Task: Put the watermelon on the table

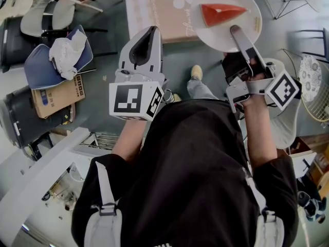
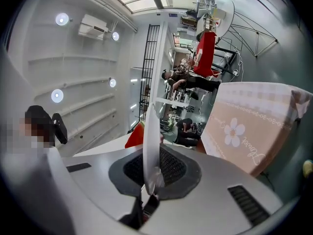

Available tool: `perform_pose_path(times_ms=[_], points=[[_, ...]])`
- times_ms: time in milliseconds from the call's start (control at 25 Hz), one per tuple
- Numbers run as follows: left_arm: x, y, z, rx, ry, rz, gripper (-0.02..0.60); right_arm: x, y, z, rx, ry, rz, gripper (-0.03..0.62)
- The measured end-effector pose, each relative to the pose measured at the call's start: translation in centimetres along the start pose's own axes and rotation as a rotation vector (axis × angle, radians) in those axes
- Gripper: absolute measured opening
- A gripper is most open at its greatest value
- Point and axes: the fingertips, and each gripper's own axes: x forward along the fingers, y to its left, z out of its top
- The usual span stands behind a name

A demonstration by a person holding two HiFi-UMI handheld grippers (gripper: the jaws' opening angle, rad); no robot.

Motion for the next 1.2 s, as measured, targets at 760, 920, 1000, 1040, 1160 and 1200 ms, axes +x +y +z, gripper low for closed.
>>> perform_pose_path(times_ms=[760,920,1000,1040,1160,1200], points=[[5.4,-2.3,1.5,0.023,-0.011,0.033,0.009,2.1,-1.9,4.8,0.025,0.083,0.044,0.025],[5.5,-2.8,1.7,0.030,-0.010,0.034,0.009,2.0,-1.8,5.2,0.028,0.081,0.052,0.025],[5.8,-2.9,1.8,0.031,-0.012,0.033,0.009,2.0,-1.8,5.4,0.029,0.083,0.056,0.025],[5.9,-3.0,1.9,0.033,-0.013,0.033,0.010,2.0,-1.9,5.5,0.031,0.083,0.058,0.025],[6.2,-3.1,2.2,0.042,-0.015,0.034,0.009,2.3,-2.0,5.9,0.036,0.083,0.062,0.025],[6.3,-3.1,2.3,0.045,-0.017,0.035,0.009,2.4,-2.0,5.9,0.037,0.084,0.063,0.025]])
